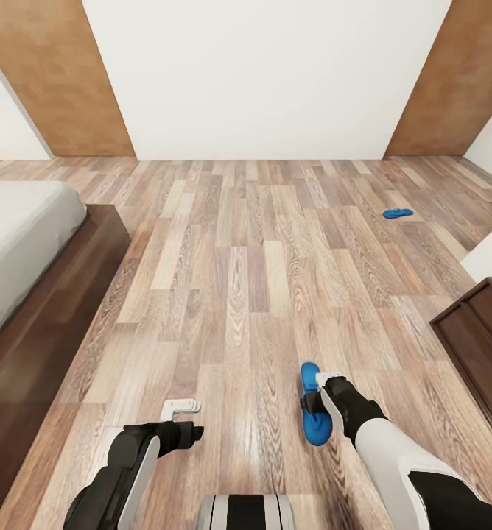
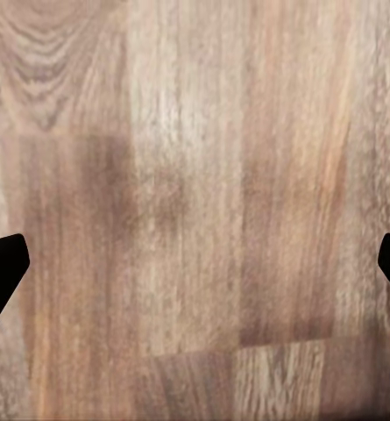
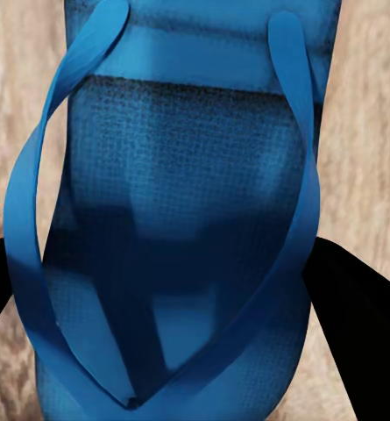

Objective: In the bedroom, move the book from the bed onto either nightstand, and place the two sandals side by side next to the bed.

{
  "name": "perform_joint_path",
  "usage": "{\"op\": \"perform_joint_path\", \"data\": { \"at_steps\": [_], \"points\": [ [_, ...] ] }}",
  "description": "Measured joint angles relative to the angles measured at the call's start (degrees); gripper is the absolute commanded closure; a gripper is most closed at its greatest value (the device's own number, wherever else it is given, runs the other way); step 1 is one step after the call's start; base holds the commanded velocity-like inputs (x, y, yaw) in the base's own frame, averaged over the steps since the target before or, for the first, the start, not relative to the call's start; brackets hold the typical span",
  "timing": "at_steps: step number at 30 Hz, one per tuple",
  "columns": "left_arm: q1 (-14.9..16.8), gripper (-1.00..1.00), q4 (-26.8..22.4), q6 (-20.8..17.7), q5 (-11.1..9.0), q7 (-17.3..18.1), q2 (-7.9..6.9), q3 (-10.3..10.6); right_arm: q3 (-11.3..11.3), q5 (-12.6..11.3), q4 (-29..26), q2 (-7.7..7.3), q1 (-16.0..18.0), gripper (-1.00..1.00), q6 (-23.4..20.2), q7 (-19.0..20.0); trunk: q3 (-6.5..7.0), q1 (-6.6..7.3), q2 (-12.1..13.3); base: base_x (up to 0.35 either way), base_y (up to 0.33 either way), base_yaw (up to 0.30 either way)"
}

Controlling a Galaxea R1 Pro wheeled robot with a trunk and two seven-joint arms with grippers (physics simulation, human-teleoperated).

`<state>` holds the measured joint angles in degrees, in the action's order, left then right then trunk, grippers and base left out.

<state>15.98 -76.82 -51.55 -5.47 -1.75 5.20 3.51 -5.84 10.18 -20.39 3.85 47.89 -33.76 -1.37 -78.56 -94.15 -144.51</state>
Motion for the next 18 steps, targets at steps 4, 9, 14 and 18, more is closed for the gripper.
{"op": "perform_joint_path", "data": {
  "at_steps": [4,9,14,18],
  "points": [
    [0.1,-1.0,1.8,0.1,0.1,0.0,-0.01,-0.1,0.0,0.0,0.0,-0.03,0.0,1.0,0.0,0.0,0.36,0.0,0.0,0.0,0.0,0.0],
    [0.2,-1.0,5.7,0.1,0.1,0.0,0.0,-0.2,0.0,0.1,0.0,-0.05,0.0,1.0,0.0,0.0,0.82,0.0,0.0,0.0,0.0,0.0],
    [0.4,-1.0,12.1,1.4,0.0,-0.2,0.09,-0.1,-0.1,0.1,0.0,-0.1,0.0,1.0,0.0,-0.1,1.28,0.0,0.0,0.0,0.0,0.0],
    [0.5,-1.0,15.7,3.5,0.1,-0.4,0.12,0.0,-0.1,0.1,0.0,-0.13,0.0,1.0,0.0,-0.1,1.64,0.0,0.0,0.0,0.0,0.0]
  ]
}}
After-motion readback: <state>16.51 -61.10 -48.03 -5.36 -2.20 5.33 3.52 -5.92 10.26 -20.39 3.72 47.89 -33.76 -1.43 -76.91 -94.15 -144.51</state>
